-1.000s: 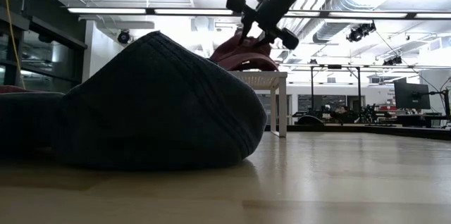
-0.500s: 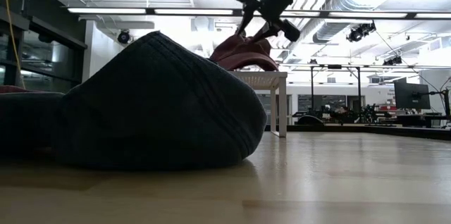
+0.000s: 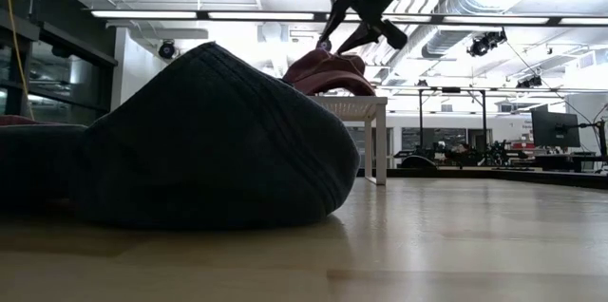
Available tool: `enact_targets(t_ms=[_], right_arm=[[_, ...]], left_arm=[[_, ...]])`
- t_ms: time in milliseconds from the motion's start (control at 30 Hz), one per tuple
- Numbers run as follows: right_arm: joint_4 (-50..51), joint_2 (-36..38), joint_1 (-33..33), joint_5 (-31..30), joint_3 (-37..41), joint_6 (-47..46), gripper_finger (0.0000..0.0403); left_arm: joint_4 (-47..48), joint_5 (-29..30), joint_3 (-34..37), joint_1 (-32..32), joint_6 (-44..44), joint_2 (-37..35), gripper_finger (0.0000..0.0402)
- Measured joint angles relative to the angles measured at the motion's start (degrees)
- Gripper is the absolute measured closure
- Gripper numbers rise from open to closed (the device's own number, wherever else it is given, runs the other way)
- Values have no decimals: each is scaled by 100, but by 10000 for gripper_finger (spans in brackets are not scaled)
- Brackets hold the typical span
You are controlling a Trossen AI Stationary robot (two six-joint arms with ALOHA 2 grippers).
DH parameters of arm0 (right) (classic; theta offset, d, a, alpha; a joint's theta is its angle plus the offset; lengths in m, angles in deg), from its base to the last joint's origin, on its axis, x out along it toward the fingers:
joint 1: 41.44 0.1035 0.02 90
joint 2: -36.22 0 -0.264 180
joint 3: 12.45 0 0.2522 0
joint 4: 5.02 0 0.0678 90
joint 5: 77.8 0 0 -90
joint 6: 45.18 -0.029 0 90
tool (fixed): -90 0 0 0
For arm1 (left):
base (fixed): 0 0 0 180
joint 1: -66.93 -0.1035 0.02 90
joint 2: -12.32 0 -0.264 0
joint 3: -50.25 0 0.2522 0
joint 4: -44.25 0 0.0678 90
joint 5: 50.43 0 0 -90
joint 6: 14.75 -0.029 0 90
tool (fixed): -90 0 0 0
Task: Pick & Place hat
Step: Put the right dark red cap into the shelf, then stack the black cap on top of the black cap on the shelf
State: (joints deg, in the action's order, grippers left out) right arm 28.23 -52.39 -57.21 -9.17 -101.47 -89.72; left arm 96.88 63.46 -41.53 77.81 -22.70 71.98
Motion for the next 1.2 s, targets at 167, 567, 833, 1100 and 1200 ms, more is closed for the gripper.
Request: enact_targets(t_ms=[167,567,833,1100,1200], right_arm=[[133,150,2,-6,0,142,224],[212,839,7,59,0,526,224],[212,1326,73,591,0,1079,224],[210,1553,421,1025,0,1690,224],[208,1560,615,1348,0,1941,224]], left_arm=[[-8,47,0,2,70,0,273],[-28,76,0,2,97,0,273],[-35,76,0,2,102,0,273],[-221,80,0,2,101,0,273],[-221,81,0,2,176,0,273]])
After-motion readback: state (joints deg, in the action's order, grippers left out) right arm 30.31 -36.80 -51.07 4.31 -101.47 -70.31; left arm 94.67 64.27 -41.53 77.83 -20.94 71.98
